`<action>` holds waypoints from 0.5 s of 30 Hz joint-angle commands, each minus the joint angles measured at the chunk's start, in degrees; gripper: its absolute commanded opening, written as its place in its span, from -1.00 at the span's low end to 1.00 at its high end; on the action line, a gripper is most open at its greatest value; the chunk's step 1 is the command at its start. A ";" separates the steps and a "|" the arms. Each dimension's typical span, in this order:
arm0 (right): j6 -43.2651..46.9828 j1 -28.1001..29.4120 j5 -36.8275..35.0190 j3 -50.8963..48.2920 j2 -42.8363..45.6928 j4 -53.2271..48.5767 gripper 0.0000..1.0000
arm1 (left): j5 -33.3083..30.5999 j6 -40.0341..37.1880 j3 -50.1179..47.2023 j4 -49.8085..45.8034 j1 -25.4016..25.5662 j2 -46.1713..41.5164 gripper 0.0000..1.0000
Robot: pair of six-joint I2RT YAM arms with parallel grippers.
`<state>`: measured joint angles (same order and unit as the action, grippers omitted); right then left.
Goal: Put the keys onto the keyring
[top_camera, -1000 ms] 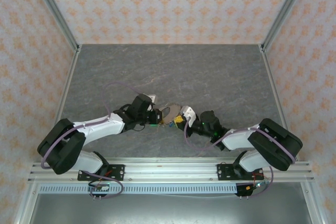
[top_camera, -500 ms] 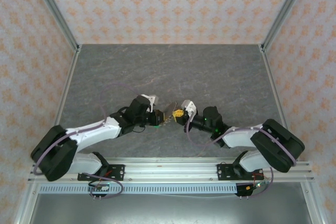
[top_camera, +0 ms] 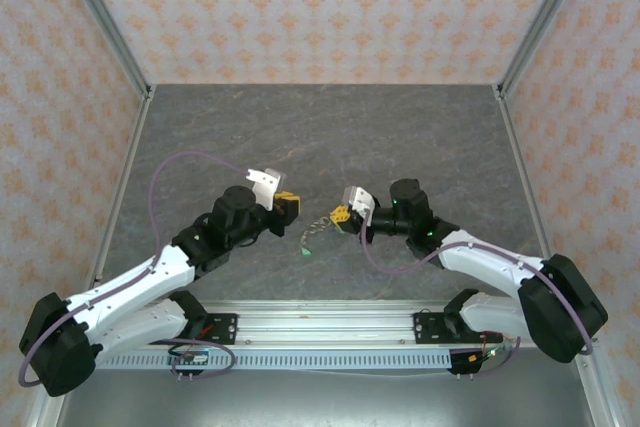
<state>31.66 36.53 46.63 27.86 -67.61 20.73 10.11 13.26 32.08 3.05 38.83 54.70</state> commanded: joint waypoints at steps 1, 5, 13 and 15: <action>4.35 -0.31 0.75 2.48 -2.08 -4.28 -1.00 | -0.13 -6.59 2.46 -2.05 -1.19 3.68 -0.53; -3.29 -0.28 0.10 0.51 -5.21 -0.77 -1.00 | 4.98 -2.39 5.02 -5.32 -1.83 10.29 -0.54; -22.00 0.44 -2.47 -3.74 -3.32 -0.52 -1.00 | 12.69 3.83 2.82 -1.13 -1.83 16.76 -0.53; -23.62 0.74 -4.12 -4.56 -1.31 -3.44 -1.00 | 13.40 4.13 2.44 -0.85 -1.78 17.32 -0.54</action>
<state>13.87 36.73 44.40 23.62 -72.51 20.32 20.75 15.53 35.38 0.71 37.34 71.79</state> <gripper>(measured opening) 0.040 0.232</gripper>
